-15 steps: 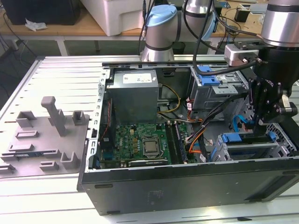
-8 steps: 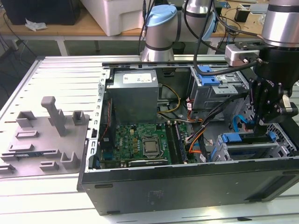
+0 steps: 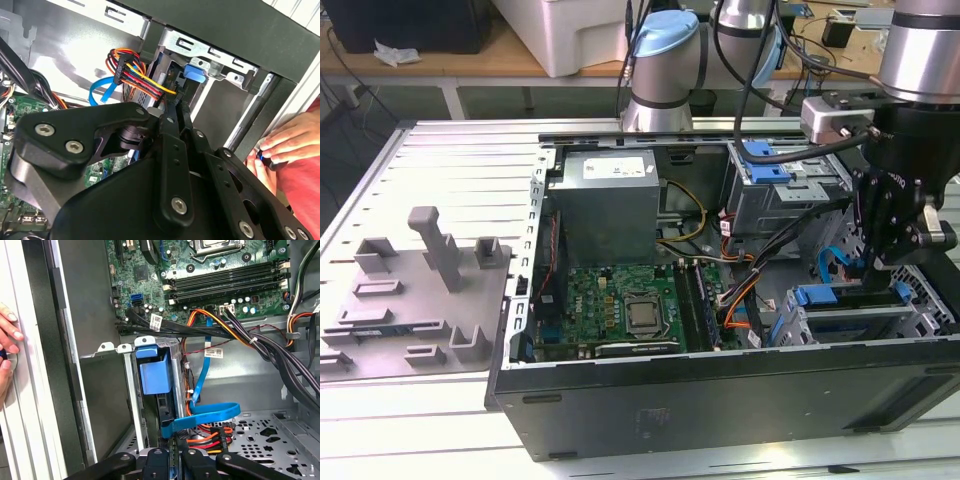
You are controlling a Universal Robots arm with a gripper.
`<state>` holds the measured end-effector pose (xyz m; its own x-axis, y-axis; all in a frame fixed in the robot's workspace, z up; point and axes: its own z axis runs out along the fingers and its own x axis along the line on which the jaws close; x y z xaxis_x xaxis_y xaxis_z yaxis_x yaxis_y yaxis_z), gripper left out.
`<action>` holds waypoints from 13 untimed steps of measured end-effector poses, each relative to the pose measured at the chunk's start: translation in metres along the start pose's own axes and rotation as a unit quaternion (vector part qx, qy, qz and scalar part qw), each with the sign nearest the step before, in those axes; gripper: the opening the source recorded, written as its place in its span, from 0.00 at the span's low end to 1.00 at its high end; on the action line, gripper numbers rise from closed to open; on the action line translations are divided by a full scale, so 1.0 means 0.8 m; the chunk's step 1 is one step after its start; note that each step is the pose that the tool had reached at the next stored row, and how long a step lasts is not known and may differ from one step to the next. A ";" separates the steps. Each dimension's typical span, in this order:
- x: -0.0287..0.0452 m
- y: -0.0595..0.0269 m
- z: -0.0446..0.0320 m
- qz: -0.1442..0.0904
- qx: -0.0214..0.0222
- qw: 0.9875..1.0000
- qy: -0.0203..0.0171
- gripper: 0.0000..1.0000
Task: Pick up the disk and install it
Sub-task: 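Insert the first disk wire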
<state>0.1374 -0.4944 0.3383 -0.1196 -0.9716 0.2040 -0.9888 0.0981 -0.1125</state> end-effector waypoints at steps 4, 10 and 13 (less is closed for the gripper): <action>-0.0001 0.000 0.0005 0.002 0.000 1.000 0.000 0.17; -0.0002 0.000 0.0008 0.007 -0.002 1.000 0.001 0.17; -0.0002 0.000 0.0009 0.008 -0.002 1.000 0.001 0.17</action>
<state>0.1374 -0.4944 0.3375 -0.1356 -0.9696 0.2038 -0.9871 0.1144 -0.1124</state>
